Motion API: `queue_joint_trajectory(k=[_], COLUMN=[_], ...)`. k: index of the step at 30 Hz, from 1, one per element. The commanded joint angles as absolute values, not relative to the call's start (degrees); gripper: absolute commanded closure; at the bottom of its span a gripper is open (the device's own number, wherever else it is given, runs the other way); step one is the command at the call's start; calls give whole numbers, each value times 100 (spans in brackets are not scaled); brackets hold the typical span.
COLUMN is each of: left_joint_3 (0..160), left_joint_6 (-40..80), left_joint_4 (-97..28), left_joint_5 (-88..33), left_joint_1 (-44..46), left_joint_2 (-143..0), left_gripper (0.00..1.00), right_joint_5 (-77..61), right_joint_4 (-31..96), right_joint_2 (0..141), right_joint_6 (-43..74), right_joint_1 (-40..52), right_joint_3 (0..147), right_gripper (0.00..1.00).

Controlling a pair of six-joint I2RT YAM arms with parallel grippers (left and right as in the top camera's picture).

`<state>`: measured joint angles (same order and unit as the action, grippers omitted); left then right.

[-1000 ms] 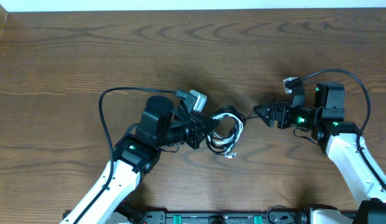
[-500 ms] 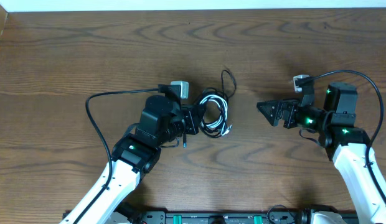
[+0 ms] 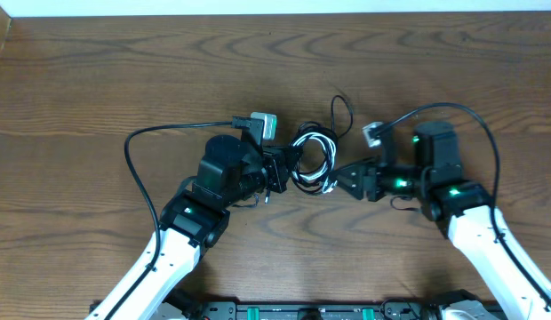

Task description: Untangle cables

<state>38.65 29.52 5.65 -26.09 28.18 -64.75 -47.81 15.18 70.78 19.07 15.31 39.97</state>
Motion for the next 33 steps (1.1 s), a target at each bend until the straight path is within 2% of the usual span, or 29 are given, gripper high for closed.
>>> queue_joint_trajectory(k=[1,10,11,12,13,15,20,26,33], left_joint_3=[3944,3944,3944,3944,3944,3944,3944,3944,3944], left_joint_6=[2805,2808,2808,2805,2805,2764,2823,3651,4005], left_joint_4=[615,617,611,609,611,609,-51,-744,-836], left_joint_5=[-2794,-2939,-2963,-2956,-2936,-2797,-1227,287,580], left_joint_1=[2805,2808,2808,2805,2805,2805,2805,2805,2805], left_joint_2=[-6438,-6436,-6436,-6438,-6438,-6438,-6438,-6442,-6464], left_gripper=[92,92,92,92,92,92,92,92,92], right_joint_5=[-4139,-3142,-3146,-3166,-3186,-3304,-4010,-4329,-4875], right_joint_4=[1422,1389,1391,1393,1393,1391,1413,1564,1568], right_joint_2=[7017,7017,7017,7017,7017,7017,6845,6302,5601], right_joint_6=[2296,2742,2742,2742,2740,2735,2274,1962,1704], right_joint_1=[1837,2226,2239,2239,2239,2239,2128,1833,1573], right_joint_3=[4038,4038,4038,4038,4038,4038,4038,4038,4038], right_gripper=[51,71,86,96,99,99,99,99,99])
